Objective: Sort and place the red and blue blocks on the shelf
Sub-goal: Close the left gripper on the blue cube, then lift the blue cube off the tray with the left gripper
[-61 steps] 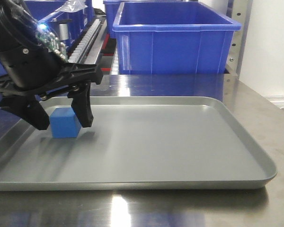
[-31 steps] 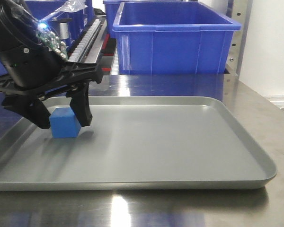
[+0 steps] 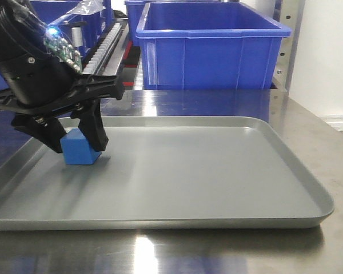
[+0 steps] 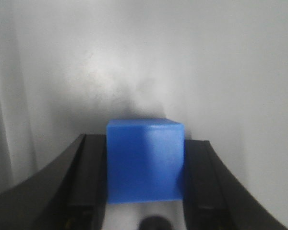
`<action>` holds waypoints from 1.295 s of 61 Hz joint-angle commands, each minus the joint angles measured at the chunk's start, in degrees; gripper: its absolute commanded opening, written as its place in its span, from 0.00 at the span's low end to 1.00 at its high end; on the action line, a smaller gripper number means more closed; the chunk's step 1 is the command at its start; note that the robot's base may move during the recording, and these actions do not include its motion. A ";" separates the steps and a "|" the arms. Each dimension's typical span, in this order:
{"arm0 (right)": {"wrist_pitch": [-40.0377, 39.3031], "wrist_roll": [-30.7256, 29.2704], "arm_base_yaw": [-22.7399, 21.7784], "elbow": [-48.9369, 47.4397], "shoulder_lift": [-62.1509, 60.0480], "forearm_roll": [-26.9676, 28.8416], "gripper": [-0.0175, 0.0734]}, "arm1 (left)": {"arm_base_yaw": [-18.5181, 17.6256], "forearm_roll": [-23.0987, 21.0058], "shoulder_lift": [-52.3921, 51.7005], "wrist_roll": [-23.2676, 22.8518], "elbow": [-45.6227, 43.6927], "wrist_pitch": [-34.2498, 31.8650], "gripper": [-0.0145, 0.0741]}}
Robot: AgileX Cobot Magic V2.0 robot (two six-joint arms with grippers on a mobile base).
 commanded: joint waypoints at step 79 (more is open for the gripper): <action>-5.32 -0.34 -0.19 -1.67 0.11 -0.78 0.25 | 22.17 9.34 -46.40 -0.06 18.84 -12.73 0.30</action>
